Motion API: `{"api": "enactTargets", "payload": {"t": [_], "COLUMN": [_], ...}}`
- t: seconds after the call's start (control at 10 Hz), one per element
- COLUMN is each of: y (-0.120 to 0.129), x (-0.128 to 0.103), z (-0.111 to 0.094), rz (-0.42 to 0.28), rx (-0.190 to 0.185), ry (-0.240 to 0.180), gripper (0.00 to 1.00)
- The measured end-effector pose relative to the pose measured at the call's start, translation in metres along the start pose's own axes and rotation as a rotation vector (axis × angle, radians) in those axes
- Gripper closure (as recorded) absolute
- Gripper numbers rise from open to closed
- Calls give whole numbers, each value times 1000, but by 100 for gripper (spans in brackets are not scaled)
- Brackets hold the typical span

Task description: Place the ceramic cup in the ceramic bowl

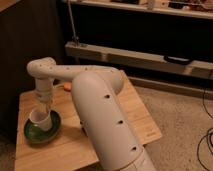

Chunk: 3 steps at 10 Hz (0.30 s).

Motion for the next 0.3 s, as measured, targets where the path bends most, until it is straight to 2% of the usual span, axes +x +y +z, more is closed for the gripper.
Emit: {"api": "enactTargets", "payload": {"t": [0.1,0.2,0.3], "y": [2,3,2], "x": [1,4,7], "z": [2,1,-1], "rz": [-26,-62,-73], "rx": [-24,-43,-47], "ry": [-7,-34,-49], "gripper": [20,20,20]}}
